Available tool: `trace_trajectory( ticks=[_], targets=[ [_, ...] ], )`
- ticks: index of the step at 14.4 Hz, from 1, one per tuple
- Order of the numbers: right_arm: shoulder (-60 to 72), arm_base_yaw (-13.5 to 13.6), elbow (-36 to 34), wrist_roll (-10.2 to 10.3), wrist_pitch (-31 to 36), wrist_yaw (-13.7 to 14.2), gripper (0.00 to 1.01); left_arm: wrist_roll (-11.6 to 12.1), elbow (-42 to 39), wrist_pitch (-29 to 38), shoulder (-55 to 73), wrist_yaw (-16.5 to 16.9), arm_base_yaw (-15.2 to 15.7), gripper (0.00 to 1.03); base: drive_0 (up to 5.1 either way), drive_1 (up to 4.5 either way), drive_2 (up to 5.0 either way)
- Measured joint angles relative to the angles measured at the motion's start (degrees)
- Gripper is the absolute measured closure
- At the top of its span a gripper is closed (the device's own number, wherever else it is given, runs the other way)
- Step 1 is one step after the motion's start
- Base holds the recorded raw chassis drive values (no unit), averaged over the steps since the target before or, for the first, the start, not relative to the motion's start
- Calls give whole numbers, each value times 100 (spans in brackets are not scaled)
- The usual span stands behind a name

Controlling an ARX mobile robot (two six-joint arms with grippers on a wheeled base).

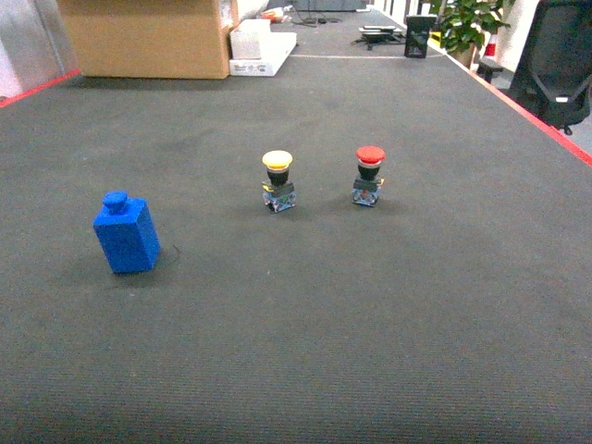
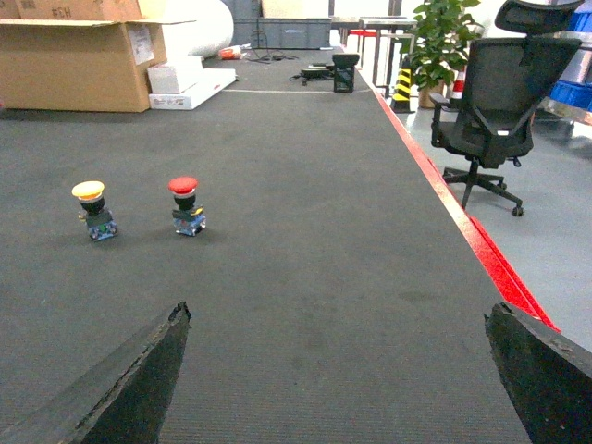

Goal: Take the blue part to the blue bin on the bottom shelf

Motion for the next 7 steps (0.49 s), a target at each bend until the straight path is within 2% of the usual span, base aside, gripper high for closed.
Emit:
trace_trajectory(
  ticks=[2, 3, 4, 5, 6, 7],
  targets=[
    [0, 0, 0, 0, 2, 0, 3, 0, 0, 0, 0, 0, 0, 5, 0, 0, 0],
    [0, 0, 0, -2, 0, -2, 3, -214, 203, -710, 201, -407, -175, 5, 0, 0, 0],
    [0, 0, 0, 2, 0, -4, 3, -638, 446, -839, 1204, -1189, -682, 5, 0, 0, 0],
    [0, 0, 0, 0, 4, -2, 3, -824, 444, -328, 1932, -1547, -1023, 5, 0, 0, 0],
    [0, 0, 0, 0, -2, 0, 3, -901, 544, 599, 2896, -1615, -1366, 5, 0, 0, 0],
    [0, 0, 0, 0, 0, -2, 3, -898, 592, 874, 3182, -1631, -1447, 5, 0, 0, 0]
  ],
)
